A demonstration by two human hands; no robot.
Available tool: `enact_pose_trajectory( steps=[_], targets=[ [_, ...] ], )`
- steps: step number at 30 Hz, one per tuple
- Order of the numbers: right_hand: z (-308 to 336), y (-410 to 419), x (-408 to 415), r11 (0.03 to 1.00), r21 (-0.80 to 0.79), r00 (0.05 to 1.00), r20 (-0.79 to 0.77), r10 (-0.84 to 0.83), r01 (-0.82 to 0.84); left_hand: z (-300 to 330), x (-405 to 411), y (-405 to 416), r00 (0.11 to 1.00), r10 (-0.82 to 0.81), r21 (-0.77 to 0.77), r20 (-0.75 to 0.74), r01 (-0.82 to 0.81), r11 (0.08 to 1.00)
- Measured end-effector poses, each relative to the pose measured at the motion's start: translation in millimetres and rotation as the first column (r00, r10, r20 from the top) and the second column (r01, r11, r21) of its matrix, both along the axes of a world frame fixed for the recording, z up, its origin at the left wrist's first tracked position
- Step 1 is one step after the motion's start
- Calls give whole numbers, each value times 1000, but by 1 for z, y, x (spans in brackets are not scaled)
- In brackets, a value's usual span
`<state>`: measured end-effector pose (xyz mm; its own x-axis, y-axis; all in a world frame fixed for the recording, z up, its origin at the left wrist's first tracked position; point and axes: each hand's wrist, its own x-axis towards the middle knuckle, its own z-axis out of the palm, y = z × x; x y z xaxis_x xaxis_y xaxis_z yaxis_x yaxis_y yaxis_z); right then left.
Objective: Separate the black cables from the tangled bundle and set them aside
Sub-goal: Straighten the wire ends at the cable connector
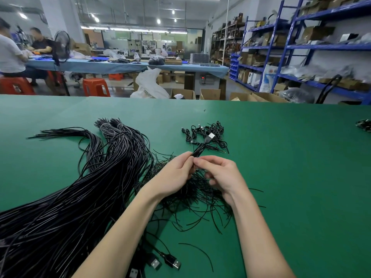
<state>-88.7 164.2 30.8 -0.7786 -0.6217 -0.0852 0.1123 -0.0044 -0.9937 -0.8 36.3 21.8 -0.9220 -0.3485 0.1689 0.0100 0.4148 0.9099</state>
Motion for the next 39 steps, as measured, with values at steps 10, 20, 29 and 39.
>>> enact_pose_trajectory(
  steps=[10,20,29,39],
  targets=[
    [0,4,-11,995,-30,952,289,103,-98,12,10,6,1000,-3,-472,18,11,882],
    [-6,4,-10,981,-157,927,337,164,-117,12,12,15,999,-17,-208,-34,10,978],
    [-2,0,-7,998,25,997,62,-53,52,7,4,15,992,124,-34,4,-124,992],
    [3,10,-9,971,-128,964,147,222,-204,22,8,8,999,7,497,-32,9,867]
  ],
)
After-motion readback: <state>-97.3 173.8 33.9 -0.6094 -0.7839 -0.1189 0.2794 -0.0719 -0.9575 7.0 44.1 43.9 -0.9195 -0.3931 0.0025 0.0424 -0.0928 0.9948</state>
